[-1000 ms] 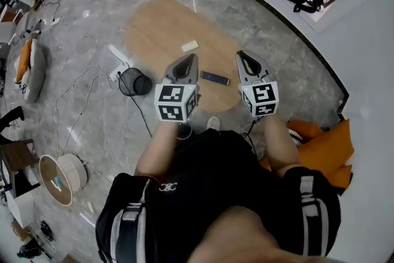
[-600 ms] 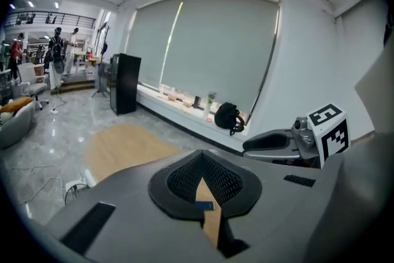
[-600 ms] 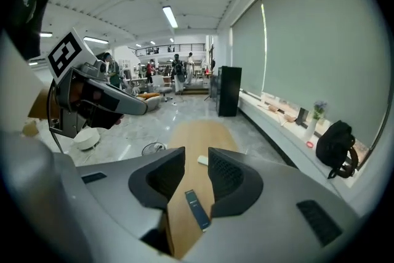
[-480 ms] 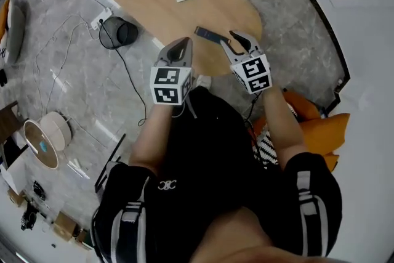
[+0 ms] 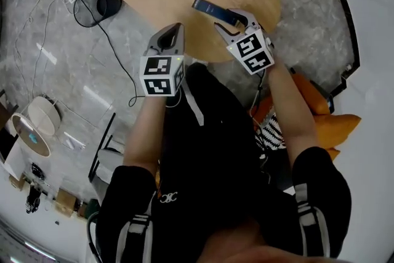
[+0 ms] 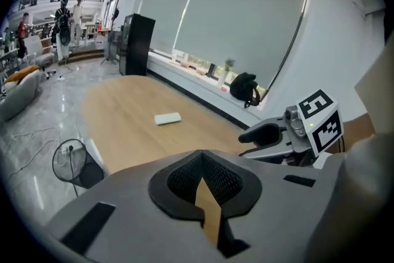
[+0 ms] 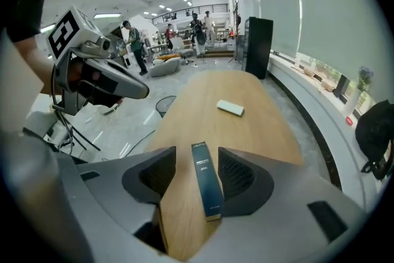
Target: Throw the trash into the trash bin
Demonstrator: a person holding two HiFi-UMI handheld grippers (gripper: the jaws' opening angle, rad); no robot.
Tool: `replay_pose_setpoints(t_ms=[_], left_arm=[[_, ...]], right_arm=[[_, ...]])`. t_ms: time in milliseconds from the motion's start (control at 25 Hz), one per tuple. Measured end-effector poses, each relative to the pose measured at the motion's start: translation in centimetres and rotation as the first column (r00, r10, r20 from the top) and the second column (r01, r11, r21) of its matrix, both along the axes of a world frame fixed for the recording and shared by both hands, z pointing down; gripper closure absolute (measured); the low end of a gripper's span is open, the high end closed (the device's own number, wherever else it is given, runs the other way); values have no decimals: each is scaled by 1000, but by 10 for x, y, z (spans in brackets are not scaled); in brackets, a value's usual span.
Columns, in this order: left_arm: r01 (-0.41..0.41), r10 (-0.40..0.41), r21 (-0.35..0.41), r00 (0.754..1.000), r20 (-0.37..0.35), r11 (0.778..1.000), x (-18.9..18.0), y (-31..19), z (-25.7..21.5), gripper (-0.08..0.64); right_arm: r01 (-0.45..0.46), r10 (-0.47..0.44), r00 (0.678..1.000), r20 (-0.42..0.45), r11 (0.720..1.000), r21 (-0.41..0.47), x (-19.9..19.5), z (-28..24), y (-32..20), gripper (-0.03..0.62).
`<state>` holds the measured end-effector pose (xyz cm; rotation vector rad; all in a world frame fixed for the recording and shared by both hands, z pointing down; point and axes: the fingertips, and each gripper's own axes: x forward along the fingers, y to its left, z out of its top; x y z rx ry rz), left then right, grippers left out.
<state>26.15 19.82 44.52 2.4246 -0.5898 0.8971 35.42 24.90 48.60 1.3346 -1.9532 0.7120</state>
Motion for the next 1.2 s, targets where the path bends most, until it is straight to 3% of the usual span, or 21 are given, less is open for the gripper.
replay_pose_setpoints(t_ms=[320, 600, 800, 1000, 1200], left_arm=[[15, -12, -60, 999, 50, 998, -8, 1, 92, 548], [10, -6, -71, 999, 53, 997, -13, -15, 119, 548], [9, -6, -66, 999, 43, 998, -21, -31, 124, 548], [8, -7, -54, 1000, 23, 998, -26, -45, 115, 548], [34, -34, -32, 999, 0, 999, -46, -68, 95, 548]], right_arm=[[167, -186, 974, -127, 975, -149, -5, 107, -4, 382], [182, -229, 950, -214, 959, -219, 0, 143, -12, 382], [109, -151, 968, -199, 972, -208, -3, 136, -25, 396], [-31, 10, 982, -190, 994, -107, 1, 100, -46, 397], [-128, 123, 972, -201, 992, -15, -10, 64, -71, 397]])
